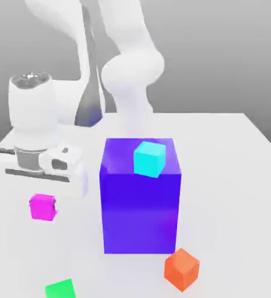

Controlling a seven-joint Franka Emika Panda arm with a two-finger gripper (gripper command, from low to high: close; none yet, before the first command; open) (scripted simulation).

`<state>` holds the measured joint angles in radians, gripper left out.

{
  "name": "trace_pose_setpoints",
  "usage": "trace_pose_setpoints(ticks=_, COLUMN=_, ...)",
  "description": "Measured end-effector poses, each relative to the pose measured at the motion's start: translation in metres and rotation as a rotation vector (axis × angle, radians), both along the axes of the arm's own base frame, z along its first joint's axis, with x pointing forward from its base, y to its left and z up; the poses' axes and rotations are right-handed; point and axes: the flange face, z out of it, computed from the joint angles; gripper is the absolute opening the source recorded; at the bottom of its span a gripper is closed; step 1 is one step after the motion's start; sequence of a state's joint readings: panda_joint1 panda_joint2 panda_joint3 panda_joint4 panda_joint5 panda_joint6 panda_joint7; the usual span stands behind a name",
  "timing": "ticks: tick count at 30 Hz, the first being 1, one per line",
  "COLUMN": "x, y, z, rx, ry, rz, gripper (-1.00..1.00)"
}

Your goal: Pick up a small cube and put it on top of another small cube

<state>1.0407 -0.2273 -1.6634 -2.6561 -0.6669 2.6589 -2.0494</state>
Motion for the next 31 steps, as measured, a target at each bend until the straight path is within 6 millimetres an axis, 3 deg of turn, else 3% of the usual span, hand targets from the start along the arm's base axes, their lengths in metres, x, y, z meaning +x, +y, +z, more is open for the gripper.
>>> trace_pose_setpoints(ticks=8, x=0.055, y=-0.001, z=0.039, rx=-0.044, ry=-0.064, rz=-0.447, gripper=-1.0)
trace_pose_setpoints(ticks=15, x=0.104, y=0.023, z=0.045, rx=-0.013, ry=-0.096, rz=-0.812, gripper=-1.0)
trace_pose_setpoints(ticks=23, x=0.153, y=0.068, z=0.011, rx=0.082, ry=-0.052, rz=-1.207, gripper=-1.0)
trace_pose_setpoints(ticks=27, x=0.159, y=0.072, z=-0.044, rx=0.093, ry=-0.044, rz=-1.247, gripper=-1.0)
trace_pose_setpoints(ticks=28, x=0.158, y=0.073, z=-0.053, rx=0.093, ry=-0.042, rz=-1.249, gripper=1.0)
trace_pose_setpoints(ticks=31, x=0.158, y=0.073, z=-0.053, rx=0.093, ry=-0.042, rz=-1.249, gripper=1.0)
